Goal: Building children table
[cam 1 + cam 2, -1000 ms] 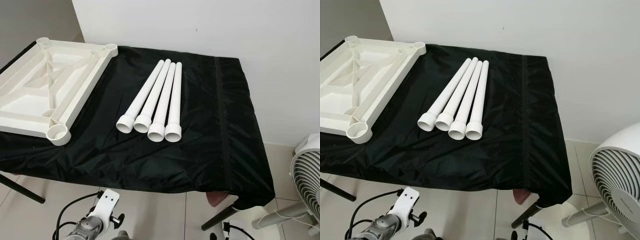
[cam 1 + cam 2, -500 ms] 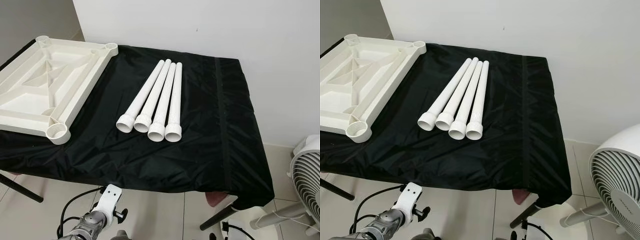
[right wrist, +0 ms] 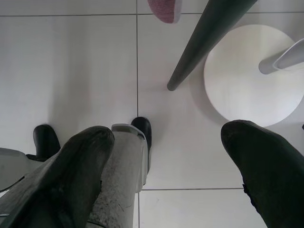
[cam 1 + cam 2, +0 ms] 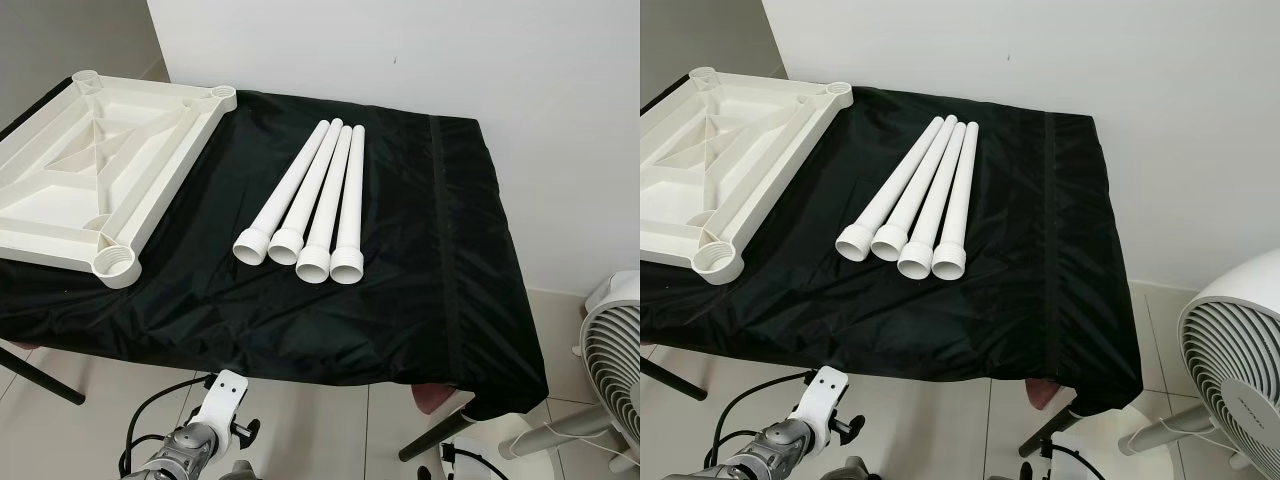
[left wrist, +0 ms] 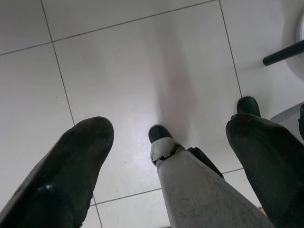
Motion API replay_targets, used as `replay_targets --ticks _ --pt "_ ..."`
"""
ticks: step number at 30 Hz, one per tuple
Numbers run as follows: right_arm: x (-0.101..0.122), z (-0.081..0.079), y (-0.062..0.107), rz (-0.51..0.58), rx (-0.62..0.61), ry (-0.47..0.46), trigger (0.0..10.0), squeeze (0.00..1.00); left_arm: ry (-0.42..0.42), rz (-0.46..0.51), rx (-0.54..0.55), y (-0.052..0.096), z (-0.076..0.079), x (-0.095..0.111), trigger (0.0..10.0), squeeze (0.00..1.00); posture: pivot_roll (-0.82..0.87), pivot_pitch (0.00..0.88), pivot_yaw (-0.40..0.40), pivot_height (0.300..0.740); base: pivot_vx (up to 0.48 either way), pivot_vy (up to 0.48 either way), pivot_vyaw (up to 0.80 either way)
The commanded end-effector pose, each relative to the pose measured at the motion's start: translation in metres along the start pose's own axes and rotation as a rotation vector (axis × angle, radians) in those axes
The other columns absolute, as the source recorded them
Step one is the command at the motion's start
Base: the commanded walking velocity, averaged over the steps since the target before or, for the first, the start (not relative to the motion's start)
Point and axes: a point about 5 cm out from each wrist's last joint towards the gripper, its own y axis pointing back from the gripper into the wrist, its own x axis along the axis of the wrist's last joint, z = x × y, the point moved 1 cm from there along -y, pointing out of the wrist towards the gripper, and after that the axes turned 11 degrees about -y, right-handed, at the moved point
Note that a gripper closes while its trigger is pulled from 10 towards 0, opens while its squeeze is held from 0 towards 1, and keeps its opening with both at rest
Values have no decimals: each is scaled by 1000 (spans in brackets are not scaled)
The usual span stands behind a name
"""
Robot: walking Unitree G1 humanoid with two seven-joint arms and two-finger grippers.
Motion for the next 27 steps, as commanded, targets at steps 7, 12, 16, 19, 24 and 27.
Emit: replay_targets --ticks 7,12,16,19,24,27 --pt "-13 0 3 -58 -15 11 10000 0 -11 -38 59 1 -6 -3 10000 0 42 0 13 740 0 432 0" --pt "-12 -2 2 -61 -15 9 10000 0 -9 -39 63 0 -7 -2 10000 0 44 0 14 740 0 443 0" --pt "-11 -2 2 -64 -20 13 10000 0 -8 -38 62 0 -7 -1 10000 0 45 0 14 740 0 446 0" --pt "-11 -1 2 -70 -24 17 10000 0 -5 -39 63 0 -7 0 10000 0 43 0 11 740 0 446 0" --pt "-11 0 1 -72 -26 18 10000 0 -10 -40 62 -1 -7 1 10000 0 40 0 10 740 0 452 0" --pt "-11 1 1 -75 -29 21 10000 0 -20 -35 56 -1 -5 1 10000 0 38 0 11 740 0 315 0"
